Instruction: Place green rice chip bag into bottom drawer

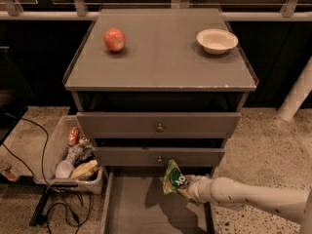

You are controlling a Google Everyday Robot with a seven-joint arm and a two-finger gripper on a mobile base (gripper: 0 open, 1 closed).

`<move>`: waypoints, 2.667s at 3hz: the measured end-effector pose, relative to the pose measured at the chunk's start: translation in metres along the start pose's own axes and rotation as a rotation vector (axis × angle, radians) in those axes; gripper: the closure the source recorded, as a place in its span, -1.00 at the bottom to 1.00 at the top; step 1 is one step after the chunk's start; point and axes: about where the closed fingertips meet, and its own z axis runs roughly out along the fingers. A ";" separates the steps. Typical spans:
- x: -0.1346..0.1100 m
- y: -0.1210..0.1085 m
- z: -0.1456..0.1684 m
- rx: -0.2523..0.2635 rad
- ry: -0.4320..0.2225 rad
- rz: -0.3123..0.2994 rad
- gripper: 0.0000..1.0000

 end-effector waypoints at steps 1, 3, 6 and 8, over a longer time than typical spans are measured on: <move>0.023 0.011 0.035 0.002 -0.010 0.008 1.00; 0.050 0.026 0.087 -0.061 -0.099 0.123 1.00; 0.090 0.039 0.148 -0.128 -0.027 0.183 1.00; 0.104 0.045 0.156 -0.123 -0.002 0.192 0.65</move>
Offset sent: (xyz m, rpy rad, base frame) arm 0.0000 0.0293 -0.1163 0.1362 0.0363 -0.0355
